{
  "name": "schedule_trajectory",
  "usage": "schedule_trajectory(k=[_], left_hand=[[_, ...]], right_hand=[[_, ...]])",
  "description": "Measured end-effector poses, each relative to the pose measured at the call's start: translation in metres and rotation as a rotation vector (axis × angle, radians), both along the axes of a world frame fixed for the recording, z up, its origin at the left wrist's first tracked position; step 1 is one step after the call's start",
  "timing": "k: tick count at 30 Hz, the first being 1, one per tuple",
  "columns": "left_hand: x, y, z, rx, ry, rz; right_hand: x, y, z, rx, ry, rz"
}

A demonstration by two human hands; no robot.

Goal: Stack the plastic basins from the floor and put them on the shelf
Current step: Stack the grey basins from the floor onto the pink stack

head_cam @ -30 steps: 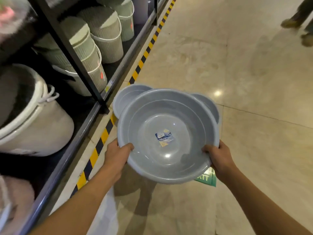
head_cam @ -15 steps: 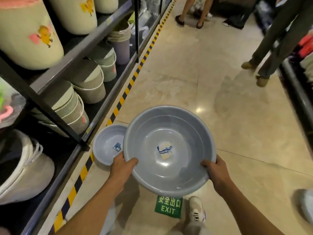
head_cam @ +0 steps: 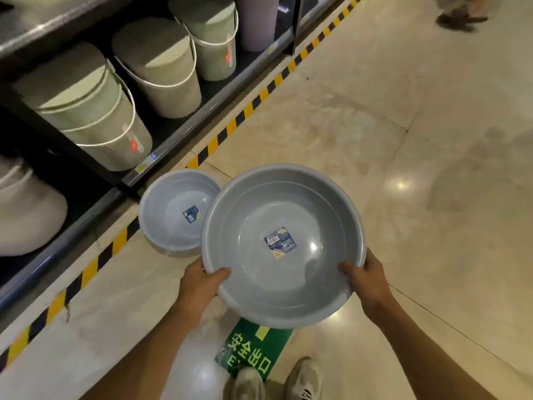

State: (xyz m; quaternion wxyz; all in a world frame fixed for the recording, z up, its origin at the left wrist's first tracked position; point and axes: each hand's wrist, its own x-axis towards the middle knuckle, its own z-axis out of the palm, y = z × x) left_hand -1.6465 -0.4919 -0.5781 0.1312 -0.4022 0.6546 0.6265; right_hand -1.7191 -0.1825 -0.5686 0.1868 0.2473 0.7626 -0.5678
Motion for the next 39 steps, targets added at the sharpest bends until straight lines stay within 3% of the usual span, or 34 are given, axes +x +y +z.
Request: schedule_trajectory(k=[9, 16, 19, 28, 39], left_hand=[[0.005, 0.027, -0.196, -0.151, -0.025, -0.084], [0.006, 0.036, -0.282, -0.325, 0.075, -0.120], [0.007, 0.028, -0.304, -0.462, 0.058, -0.218], [0.011, 0.019, -0.341, -0.265, 0.113, -0.144], [0.007, 0.024, -0.325, -0.170, 0.140, 0.015]], right_hand=[[-0.003, 0.029, -0.203, 0.070, 0.008, 0.126], [-0.002, 0.042, -0.305, 0.124, 0.101, 0.193], [-0.008, 0.038, -0.329, 0.162, 0.164, 0.263], [-0.013, 0.024, -0.369, 0.071, 0.112, 0.231], [-0.022, 0.015, -0.348, -0.016, 0.177, 0.200]])
